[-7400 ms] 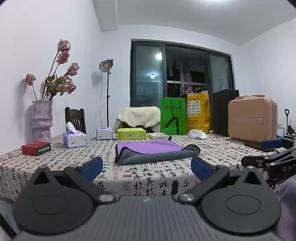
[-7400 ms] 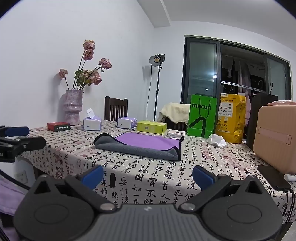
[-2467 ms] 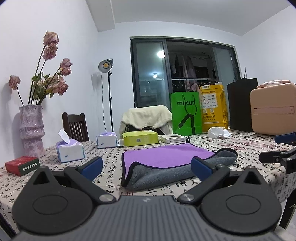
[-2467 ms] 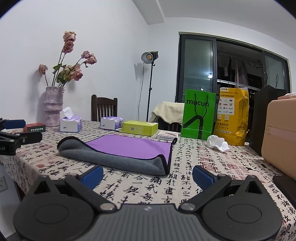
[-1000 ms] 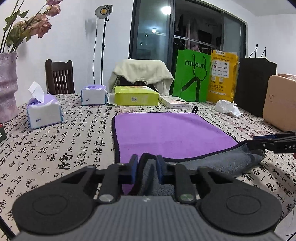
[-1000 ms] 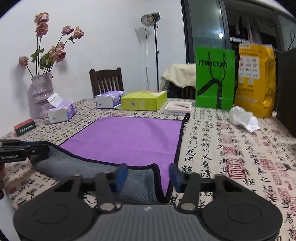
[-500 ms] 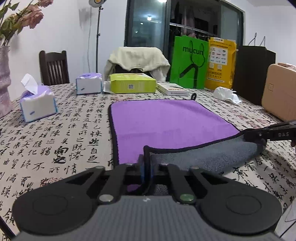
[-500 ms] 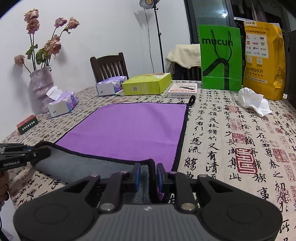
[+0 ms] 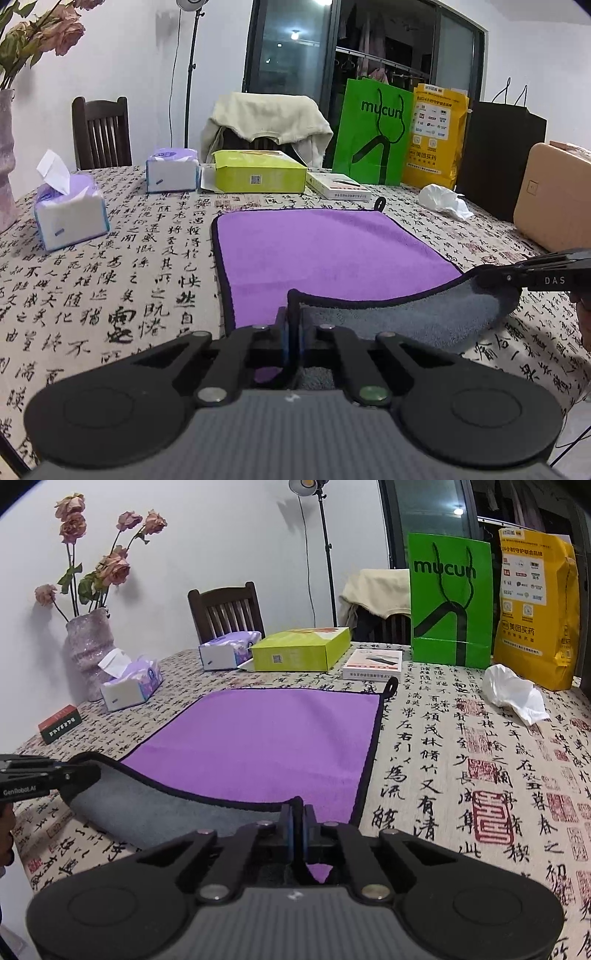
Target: Fold towel
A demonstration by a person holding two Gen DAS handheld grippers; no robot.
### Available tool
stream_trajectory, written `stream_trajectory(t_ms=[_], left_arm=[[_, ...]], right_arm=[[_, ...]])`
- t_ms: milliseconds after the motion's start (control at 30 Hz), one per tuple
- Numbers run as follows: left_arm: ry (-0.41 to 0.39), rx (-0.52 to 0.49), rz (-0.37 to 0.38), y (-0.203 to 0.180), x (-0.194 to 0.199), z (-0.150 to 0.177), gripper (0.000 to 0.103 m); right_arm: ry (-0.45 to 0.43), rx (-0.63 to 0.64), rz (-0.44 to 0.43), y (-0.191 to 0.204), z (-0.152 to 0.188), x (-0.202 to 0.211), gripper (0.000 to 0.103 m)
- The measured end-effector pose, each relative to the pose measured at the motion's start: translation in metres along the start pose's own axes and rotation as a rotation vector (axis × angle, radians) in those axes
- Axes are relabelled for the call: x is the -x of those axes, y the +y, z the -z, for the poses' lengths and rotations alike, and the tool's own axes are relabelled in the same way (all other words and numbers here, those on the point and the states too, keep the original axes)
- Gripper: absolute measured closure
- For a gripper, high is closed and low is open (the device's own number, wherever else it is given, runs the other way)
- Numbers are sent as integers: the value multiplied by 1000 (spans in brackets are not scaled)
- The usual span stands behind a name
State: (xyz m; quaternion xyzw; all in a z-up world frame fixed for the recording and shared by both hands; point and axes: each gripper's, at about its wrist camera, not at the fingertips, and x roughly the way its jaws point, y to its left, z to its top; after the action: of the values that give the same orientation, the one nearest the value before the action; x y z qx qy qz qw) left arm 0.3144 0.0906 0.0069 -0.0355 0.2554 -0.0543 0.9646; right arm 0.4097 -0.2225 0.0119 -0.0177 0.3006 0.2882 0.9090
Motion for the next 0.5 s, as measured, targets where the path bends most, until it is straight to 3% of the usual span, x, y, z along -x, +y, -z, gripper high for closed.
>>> stream_trajectory(t_ms=[500], left_arm=[[78,99,23,18,-17,-30,98]], right_arm=[[-13,-28,-30,-14,-27,-12,99]])
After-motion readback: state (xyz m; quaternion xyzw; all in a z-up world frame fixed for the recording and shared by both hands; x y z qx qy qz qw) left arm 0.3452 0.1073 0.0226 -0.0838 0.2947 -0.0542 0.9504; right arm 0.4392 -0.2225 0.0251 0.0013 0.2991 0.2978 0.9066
